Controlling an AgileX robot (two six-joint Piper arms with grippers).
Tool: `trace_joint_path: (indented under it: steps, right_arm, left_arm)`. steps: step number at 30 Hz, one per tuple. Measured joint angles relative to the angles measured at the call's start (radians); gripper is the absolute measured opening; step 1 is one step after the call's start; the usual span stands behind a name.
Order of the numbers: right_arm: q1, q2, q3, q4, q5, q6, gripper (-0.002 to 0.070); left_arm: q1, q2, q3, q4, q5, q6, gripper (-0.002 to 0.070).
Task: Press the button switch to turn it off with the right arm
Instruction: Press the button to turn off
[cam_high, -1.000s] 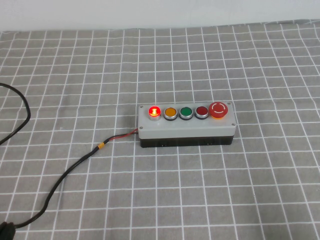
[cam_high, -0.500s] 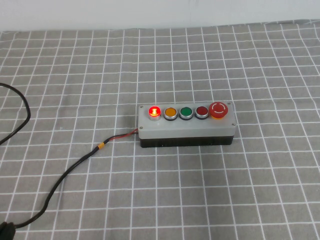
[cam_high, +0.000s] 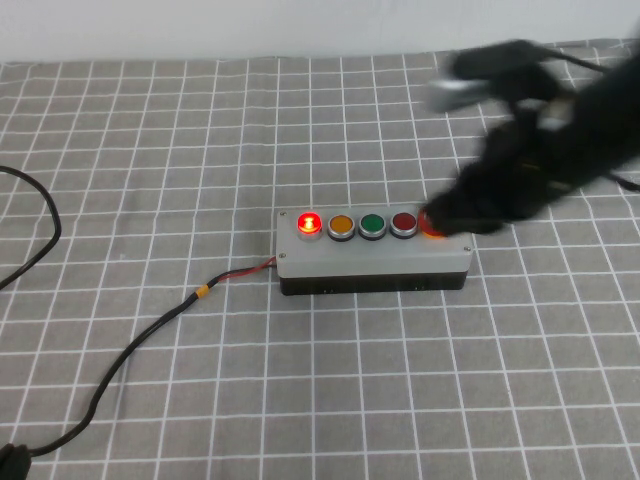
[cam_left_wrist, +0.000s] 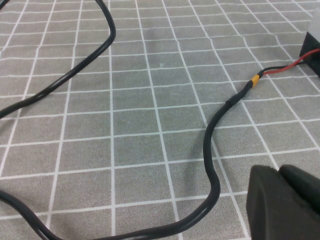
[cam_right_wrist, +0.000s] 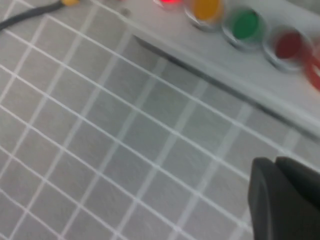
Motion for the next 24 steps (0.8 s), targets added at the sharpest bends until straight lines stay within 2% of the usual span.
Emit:
trace_joint_path:
  steps: [7,13,24]
  right_arm:
    - [0.099,0.289,-0.339,-0.021,0.091,0.002,-0.0017]
    - [0.122,0.49,-0.583,-0.021,0.155,0.019,-0.0017]
    - [0.122,0.652,-0.724,-0.025,0.156,0.055,-0.0017]
  left_arm:
    - [0.0,0.0,0.0,0.0,0.0,0.0,-0.0003]
    - [0.0,0.0,0.0,0.0,0.0,0.0,-0.0003]
    - [0.0,0.0,0.0,0.0,0.0,0.0,-0.0003]
